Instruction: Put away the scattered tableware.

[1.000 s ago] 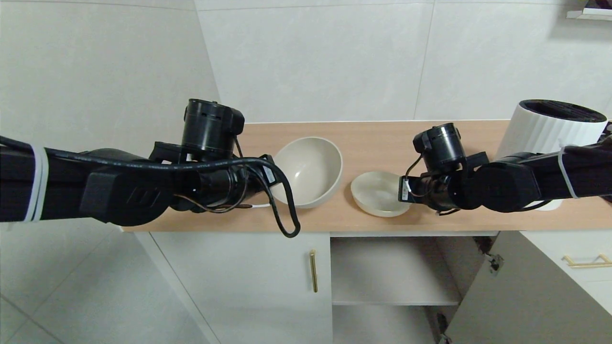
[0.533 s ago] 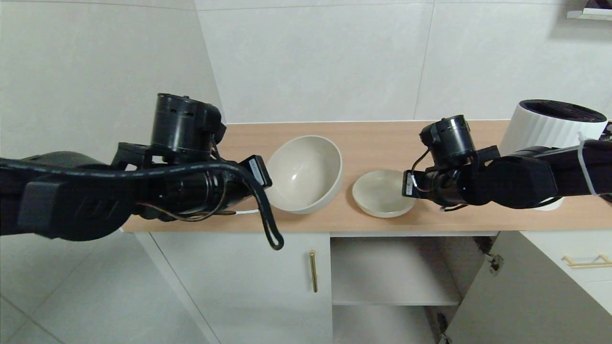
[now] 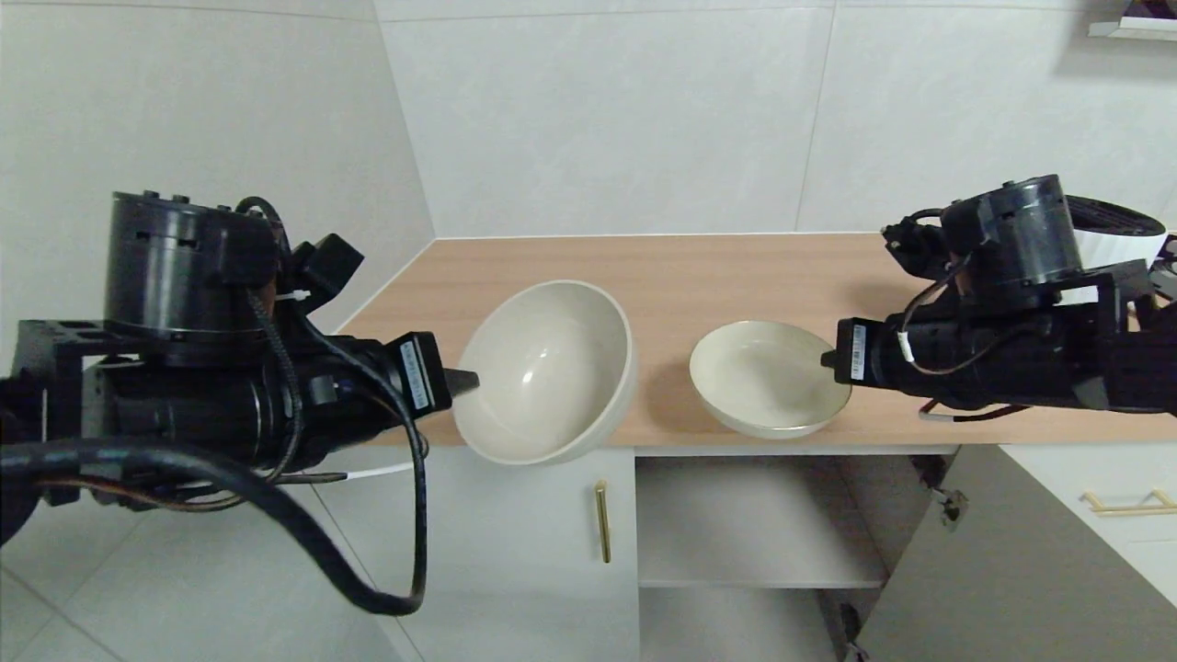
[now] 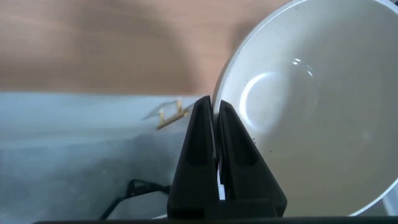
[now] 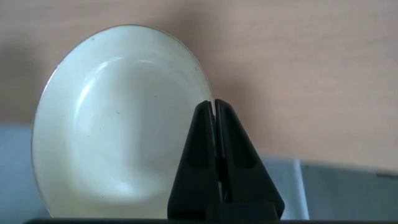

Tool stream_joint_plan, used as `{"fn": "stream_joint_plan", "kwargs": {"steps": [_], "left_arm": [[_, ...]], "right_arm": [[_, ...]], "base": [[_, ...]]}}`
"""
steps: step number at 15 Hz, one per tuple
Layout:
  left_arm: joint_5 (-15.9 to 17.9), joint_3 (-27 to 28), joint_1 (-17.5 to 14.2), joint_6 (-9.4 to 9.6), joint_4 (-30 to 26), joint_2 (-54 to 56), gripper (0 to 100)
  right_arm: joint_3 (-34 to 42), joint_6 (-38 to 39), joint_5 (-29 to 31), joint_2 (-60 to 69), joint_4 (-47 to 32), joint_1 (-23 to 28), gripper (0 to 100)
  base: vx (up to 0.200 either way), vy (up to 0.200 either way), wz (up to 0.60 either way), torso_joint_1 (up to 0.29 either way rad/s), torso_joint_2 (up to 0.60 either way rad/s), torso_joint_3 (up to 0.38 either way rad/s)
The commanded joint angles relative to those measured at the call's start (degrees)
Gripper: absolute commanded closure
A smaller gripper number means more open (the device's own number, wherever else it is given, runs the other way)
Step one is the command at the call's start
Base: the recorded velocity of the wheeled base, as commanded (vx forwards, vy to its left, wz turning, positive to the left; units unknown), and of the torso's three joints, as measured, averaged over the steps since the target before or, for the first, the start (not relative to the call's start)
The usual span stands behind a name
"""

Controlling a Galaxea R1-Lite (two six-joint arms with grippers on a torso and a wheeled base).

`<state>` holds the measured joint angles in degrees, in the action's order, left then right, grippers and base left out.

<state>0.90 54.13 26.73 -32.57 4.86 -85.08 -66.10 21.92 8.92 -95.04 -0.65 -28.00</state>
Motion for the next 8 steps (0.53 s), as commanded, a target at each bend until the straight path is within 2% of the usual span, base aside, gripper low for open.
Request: {"fn": "stream_joint_plan", "kwargs": {"steps": [1,2,4,8], "left_arm": [[-0.11,-3.15,-0.02,2.43,0.06,4.83,100],[-0.11,-4.29,-0.02,3.39,0.06,6.06,100],[-0.20,-5.43,-0.02,3.48,0.06,6.50,100],[-0.11,-6.23,-0.02,4.18,0.06,5.89,100]], "right_arm": [[4.31,-0.12,-1.80,6.44,-1.38,-0.21,100],[5.45,-0.03,-3.91,7.76,-3.13,-0.21,100],[7.65,-0.12,-7.08,9.17,-3.66,-0.04,100],[12.13,-2.76,-7.52,10.31,-3.13,-0.04,100]], "base": [[0.000,0.000,0.00,0.000,0.00,0.000],[0.000,0.000,0.00,0.000,0.00,0.000],[0.000,0.000,0.00,0.000,0.00,0.000],[0.000,0.000,0.00,0.000,0.00,0.000]]}}
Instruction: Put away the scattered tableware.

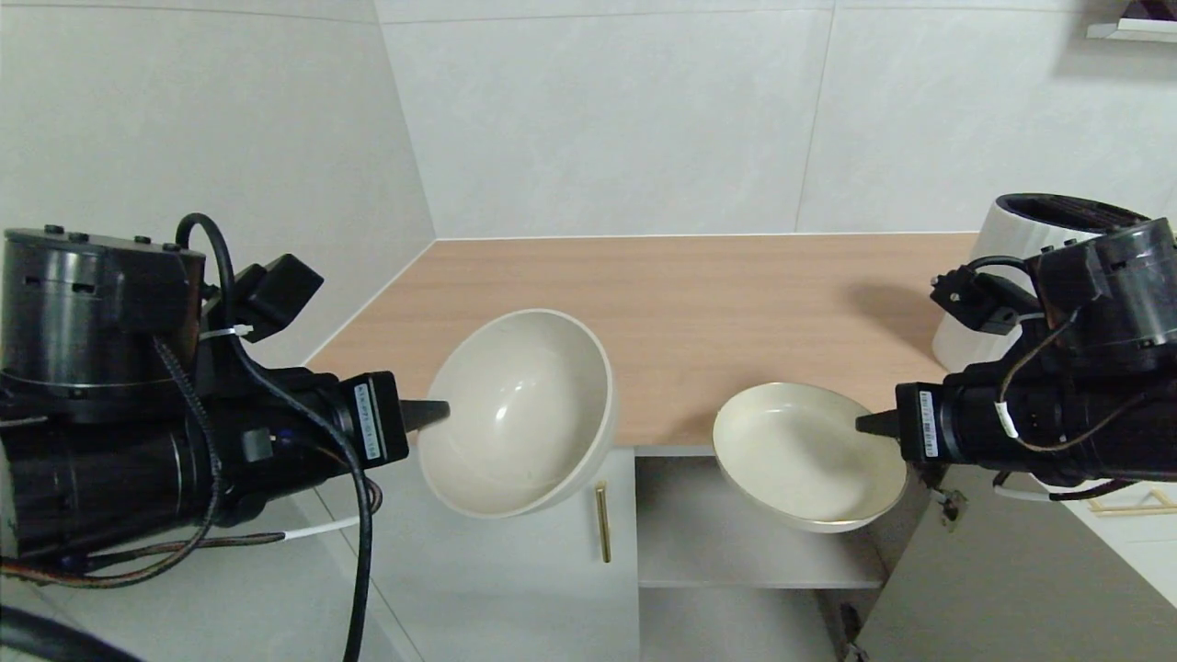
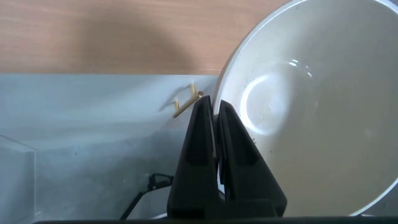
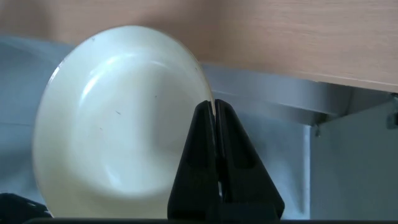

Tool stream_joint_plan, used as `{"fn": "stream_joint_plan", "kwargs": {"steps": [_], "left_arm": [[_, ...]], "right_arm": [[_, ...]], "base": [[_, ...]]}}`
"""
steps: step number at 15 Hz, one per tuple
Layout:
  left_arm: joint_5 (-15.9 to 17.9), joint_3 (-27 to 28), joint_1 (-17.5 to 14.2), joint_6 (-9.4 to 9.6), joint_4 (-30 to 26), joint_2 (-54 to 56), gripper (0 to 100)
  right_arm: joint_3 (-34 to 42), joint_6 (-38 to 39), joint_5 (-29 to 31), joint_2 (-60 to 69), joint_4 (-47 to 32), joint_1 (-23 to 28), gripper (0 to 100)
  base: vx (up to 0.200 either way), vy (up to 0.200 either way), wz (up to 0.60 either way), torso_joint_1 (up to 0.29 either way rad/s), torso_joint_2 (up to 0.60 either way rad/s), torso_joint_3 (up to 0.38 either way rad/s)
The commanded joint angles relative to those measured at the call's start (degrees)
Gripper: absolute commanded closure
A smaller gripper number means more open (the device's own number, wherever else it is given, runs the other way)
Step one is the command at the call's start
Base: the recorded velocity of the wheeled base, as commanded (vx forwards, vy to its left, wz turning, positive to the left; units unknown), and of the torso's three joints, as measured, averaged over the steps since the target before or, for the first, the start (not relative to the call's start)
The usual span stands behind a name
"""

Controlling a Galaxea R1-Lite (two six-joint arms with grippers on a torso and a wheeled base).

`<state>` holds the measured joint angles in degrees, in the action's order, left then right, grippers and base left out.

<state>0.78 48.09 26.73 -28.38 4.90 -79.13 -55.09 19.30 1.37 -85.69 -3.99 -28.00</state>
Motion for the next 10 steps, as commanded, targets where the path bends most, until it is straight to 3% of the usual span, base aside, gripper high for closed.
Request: {"fn": "stream_joint_plan", "kwargs": {"steps": [1,2,7,10], "left_arm": [[0.10,-0.19,0.07,-0.01,0.02,-0.68,100],[0.01,-0.19,0.07,-0.01,0.02,-1.38,100],[0.01,-0.10,0.16,-0.01,0.11,-2.43,100],[-0.08,-0.19,0.16,0.08,0.11,-2.35,100]], "right_arm": [[1.04,-0.23,0.13,1.05,0.21,-0.04,100],[1.12,-0.31,0.13,0.96,0.21,-0.04,100],[1.21,-1.72,0.13,0.17,0.21,0.05,100],[1.21,-1.72,0.13,-0.36,0.29,0.05,100]], "base": [[0.000,0.000,0.00,0.000,0.00,0.000],[0.000,0.000,0.00,0.000,0.00,0.000],[-0.200,0.000,0.00,0.006,0.00,0.005],[0.000,0.000,0.00,0.000,0.00,0.000]]}}
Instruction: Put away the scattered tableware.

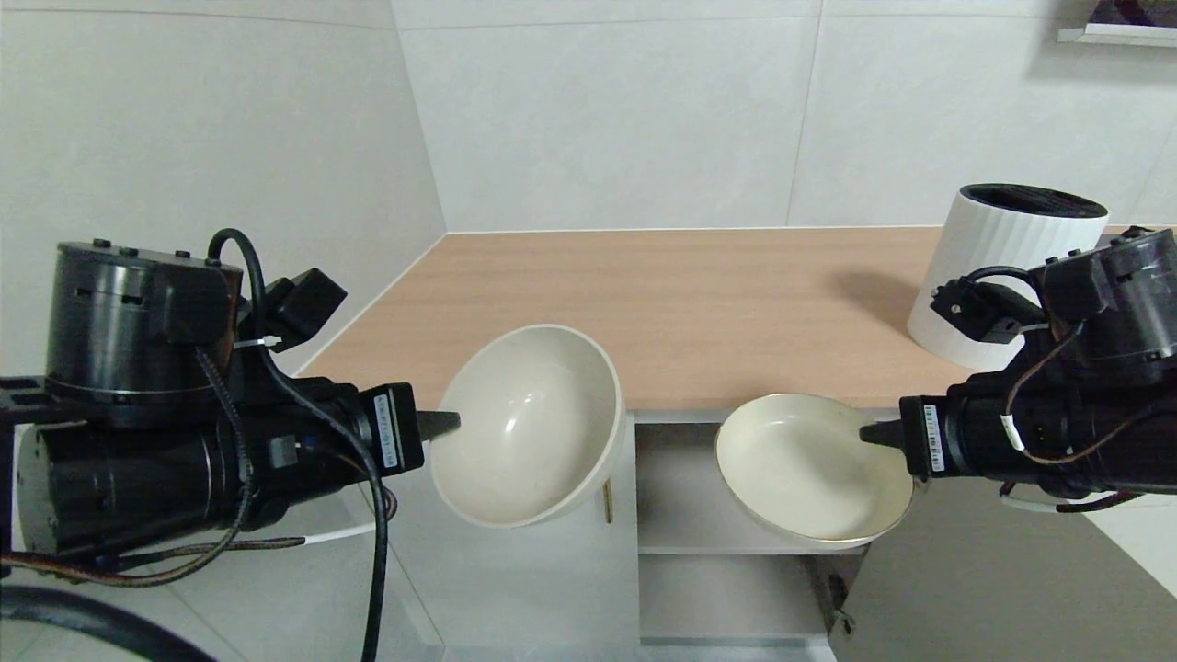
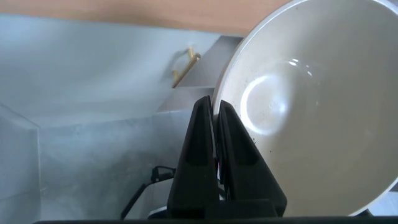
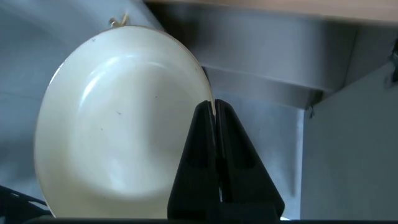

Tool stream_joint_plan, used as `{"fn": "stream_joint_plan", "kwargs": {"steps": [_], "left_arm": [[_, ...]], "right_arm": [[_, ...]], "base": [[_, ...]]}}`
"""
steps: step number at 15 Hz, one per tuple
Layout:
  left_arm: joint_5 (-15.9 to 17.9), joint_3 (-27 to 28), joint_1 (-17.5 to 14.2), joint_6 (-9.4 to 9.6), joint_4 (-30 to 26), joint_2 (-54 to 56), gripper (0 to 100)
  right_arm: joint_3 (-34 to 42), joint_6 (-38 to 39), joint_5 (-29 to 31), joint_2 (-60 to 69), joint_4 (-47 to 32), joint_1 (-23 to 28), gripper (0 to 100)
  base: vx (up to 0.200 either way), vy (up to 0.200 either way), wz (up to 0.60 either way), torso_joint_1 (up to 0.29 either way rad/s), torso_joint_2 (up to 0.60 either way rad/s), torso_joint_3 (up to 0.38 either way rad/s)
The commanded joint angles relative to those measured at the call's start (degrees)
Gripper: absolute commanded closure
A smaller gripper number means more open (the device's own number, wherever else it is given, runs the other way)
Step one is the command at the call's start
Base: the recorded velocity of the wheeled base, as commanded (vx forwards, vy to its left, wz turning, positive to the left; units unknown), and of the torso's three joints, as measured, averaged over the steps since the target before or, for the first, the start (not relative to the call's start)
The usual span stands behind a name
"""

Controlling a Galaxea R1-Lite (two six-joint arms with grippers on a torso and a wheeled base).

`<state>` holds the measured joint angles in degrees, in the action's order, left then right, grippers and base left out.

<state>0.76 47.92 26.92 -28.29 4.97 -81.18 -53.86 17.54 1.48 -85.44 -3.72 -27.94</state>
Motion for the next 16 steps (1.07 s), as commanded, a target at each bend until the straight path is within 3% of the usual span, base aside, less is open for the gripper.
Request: {"fn": "stream_joint_plan", "kwargs": {"steps": [1,11,16], "left_arm": [[-0.05,-0.02,-0.02,-0.01,0.04,-0.12,100],[0.04,-0.46,0.24,-0.01,0.04,-1.09,100],[0.04,-0.46,0.24,-0.01,0.04,-1.09,100]], "right_arm": [[-0.02,0.04,0.02,-0.86,0.03,-0.01,100],[-0.11,-0.05,0.11,-3.15,0.03,0.08,100],[-0.11,-0.05,0.11,-3.85,0.11,0.08,100]], "base": [[0.000,0.000,0.00,0.000,0.00,0.000],[0.000,0.000,0.00,-0.005,0.01,0.006],[0.000,0.000,0.00,-0.160,0.40,0.231]]}}
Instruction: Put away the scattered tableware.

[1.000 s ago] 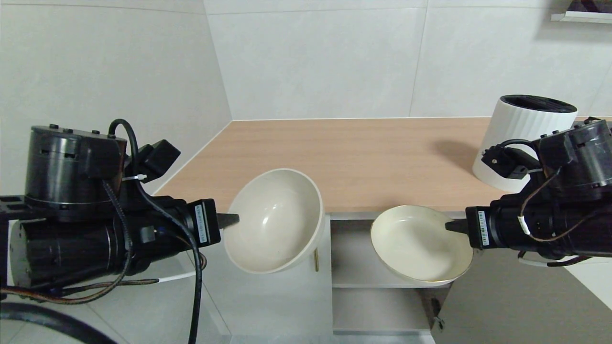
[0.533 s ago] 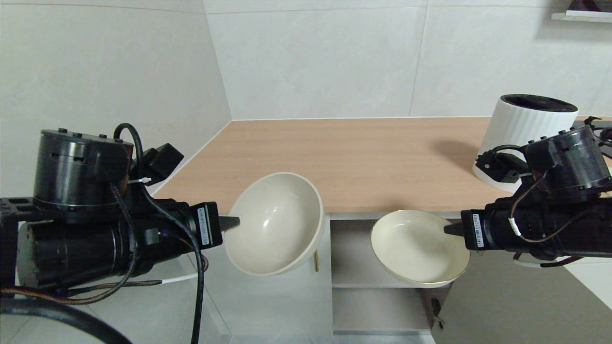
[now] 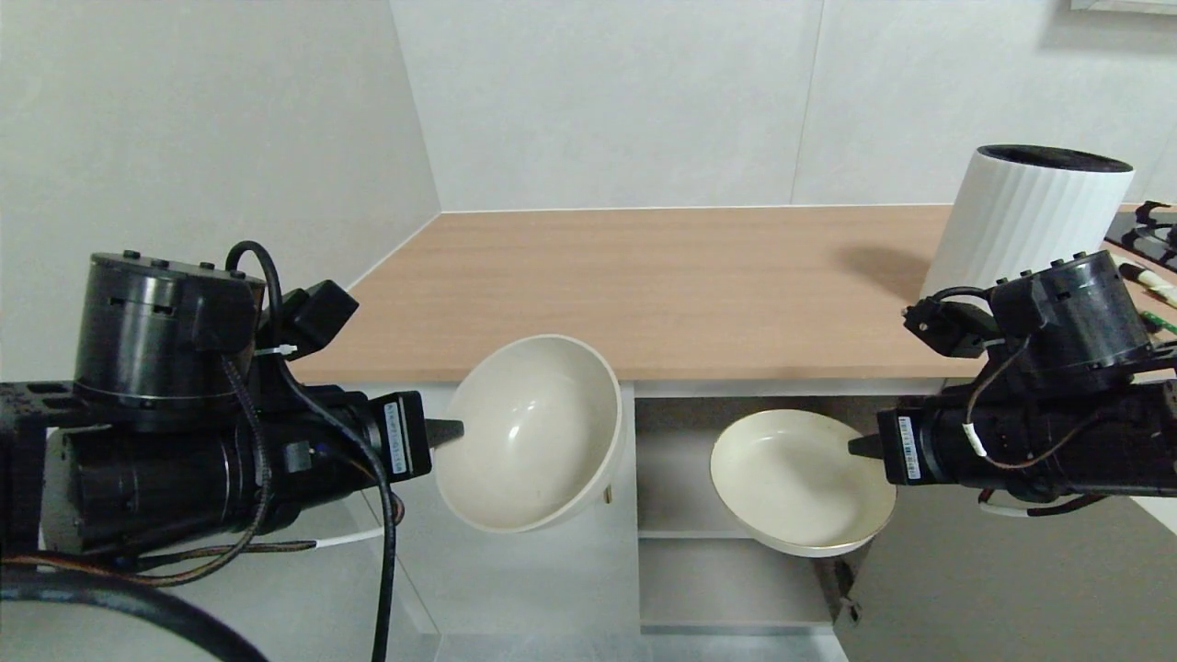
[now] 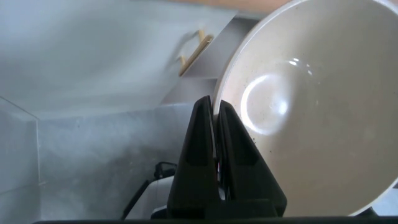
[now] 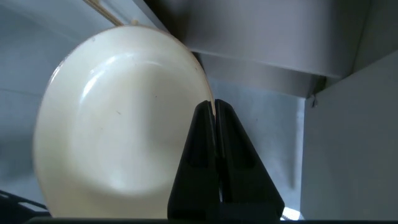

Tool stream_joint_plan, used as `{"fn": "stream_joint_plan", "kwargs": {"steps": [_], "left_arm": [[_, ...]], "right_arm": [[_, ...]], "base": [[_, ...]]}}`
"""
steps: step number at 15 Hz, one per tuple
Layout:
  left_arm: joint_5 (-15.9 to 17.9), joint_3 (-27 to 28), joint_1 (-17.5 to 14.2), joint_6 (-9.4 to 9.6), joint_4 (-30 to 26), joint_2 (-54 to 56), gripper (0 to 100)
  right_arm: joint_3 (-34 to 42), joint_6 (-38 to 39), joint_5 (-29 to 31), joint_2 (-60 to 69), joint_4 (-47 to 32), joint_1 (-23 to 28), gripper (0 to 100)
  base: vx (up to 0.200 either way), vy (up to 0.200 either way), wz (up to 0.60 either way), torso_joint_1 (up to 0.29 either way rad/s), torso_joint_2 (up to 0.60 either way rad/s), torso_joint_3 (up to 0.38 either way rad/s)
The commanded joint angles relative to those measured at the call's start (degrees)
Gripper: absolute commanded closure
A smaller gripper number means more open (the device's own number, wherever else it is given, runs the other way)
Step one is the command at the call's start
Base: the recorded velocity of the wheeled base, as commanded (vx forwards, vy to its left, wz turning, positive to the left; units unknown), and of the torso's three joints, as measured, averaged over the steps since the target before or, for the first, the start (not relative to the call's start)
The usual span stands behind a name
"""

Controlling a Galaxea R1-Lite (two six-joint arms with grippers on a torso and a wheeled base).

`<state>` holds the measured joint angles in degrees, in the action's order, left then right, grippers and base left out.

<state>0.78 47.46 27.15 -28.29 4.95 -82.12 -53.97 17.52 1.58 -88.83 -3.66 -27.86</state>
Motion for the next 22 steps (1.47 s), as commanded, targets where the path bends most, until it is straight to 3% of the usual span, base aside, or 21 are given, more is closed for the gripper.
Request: {"fn": "stream_joint_plan", "kwargs": {"steps": [1,13,16,19,22], "left_arm": [[0.01,0.00,0.01,-0.09,0.06,-0.06,100],[0.01,0.09,0.01,-0.01,0.15,-0.15,100],[0.01,0.09,0.01,-0.01,0.06,-0.24,100],[0.10,0.27,0.01,-0.01,0.06,-1.03,100],[0.19,0.53,0.27,-0.09,-0.03,-2.70,100]], "right_arm": [[0.09,0.06,0.00,-0.55,0.23,-0.01,100],[0.18,-0.03,0.00,-1.34,0.41,-0.09,100],[0.09,-0.03,0.00,-2.05,0.49,-0.09,100],[0.18,-0.03,0.00,-4.51,2.95,-0.09,100],[-0.26,0.76,5.71,-16.11,12.45,-0.09,100]], "base": [[0.000,0.000,0.00,-0.188,0.47,0.266],[0.000,0.000,0.00,-0.135,0.45,0.303],[0.000,0.000,0.00,-0.030,0.12,0.069],[0.000,0.000,0.00,0.000,0.00,0.000],[0.000,0.000,0.00,0.000,0.00,0.000]]}}
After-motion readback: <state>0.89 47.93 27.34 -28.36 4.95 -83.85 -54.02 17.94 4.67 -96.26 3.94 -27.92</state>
